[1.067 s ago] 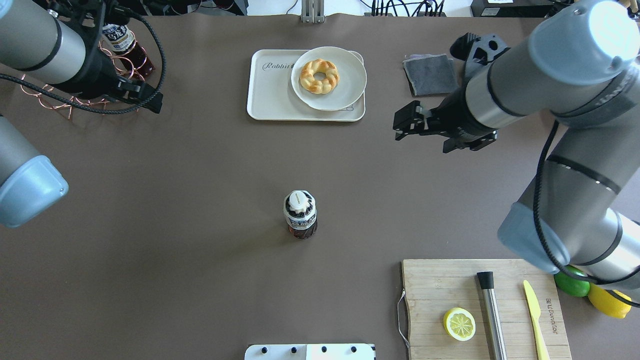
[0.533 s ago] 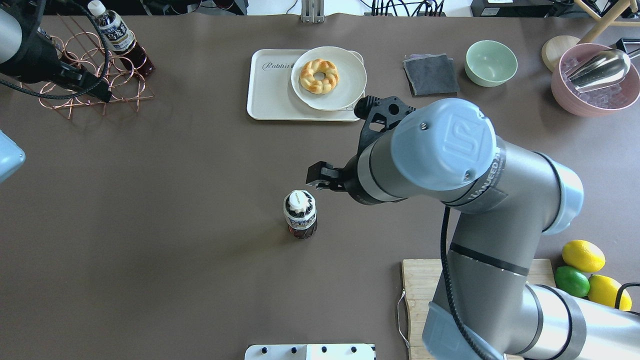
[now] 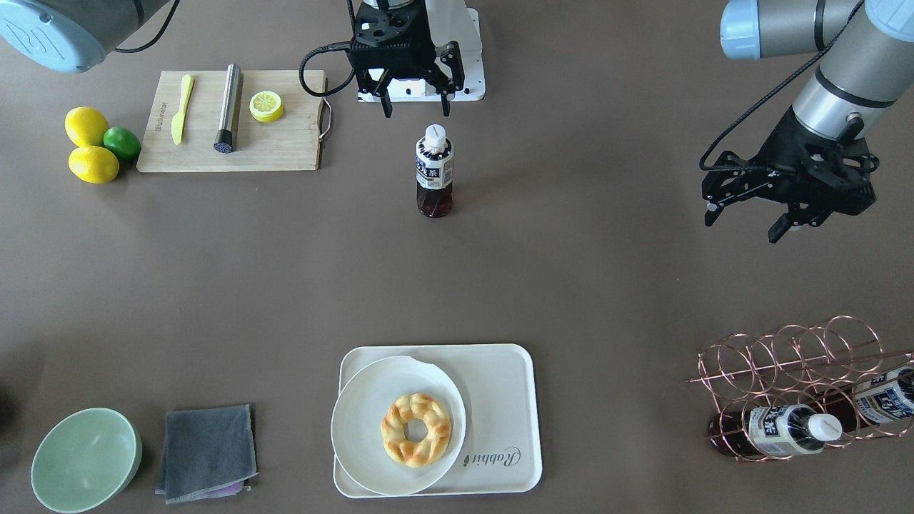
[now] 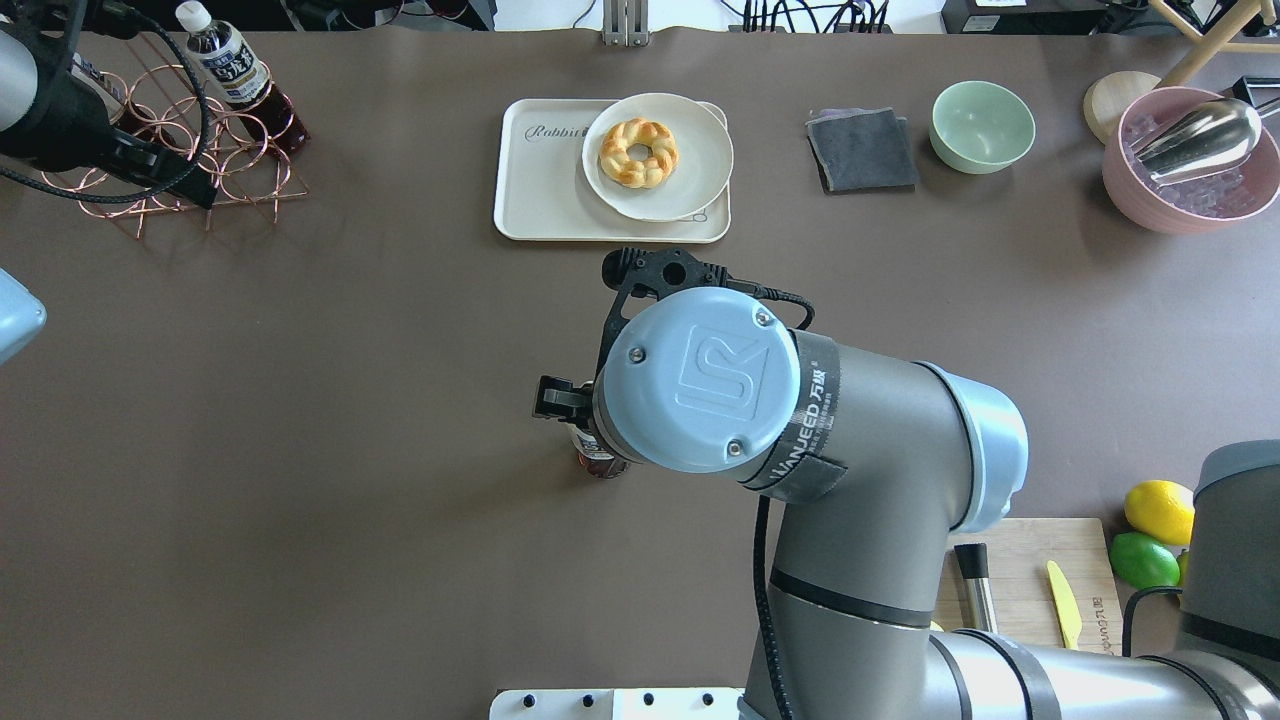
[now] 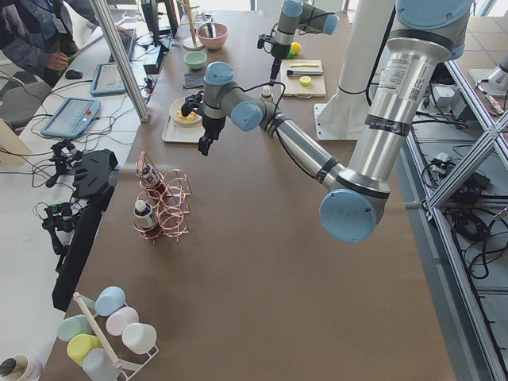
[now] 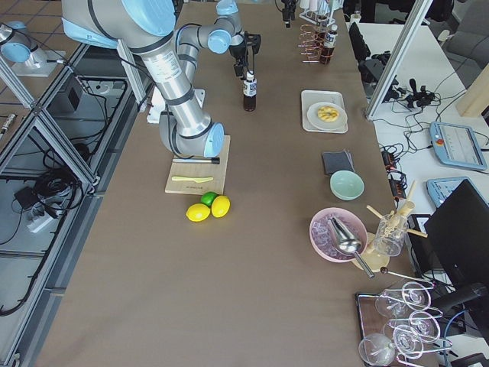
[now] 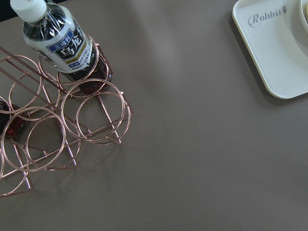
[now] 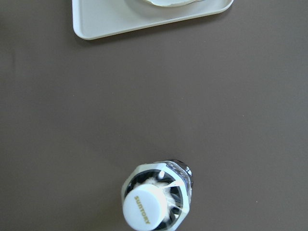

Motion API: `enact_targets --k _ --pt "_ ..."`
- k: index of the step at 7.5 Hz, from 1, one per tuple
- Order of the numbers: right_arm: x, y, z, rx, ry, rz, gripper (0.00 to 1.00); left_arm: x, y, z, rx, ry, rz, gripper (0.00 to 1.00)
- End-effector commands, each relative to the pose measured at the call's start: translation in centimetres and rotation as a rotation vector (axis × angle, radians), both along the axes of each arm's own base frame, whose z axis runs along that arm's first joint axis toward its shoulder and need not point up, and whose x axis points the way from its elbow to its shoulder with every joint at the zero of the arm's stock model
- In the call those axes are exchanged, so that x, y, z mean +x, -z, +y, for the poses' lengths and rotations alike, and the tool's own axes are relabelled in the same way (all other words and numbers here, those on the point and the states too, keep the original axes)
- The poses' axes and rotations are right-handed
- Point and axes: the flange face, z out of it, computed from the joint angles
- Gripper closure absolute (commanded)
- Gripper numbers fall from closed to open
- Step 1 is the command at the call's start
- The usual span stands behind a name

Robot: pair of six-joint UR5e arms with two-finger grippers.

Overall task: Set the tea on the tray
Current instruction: 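Grasp the standing tea bottle by its cap with the right gripper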

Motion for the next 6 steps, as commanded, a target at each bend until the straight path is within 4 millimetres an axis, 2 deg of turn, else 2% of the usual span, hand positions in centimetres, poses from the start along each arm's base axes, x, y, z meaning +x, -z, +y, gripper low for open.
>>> enact_targets --k 1,4,6 --pt "-2.1 0.9 -0.6 0.000 -0.011 0.025 0.13 0.1 0.1 0.1 -0.006 -0.012 0.012 0.11" --pt "-2.6 0.5 -0.7 -0.001 -0.015 0.038 0.37 0.1 0.1 0.1 -0.006 -0.012 0.012 0.11" --pt "-3.1 0.4 -0.9 0.008 -0.024 0.047 0.36 0.2 -0.1 0.0 -0.010 -0.012 0.010 0.11"
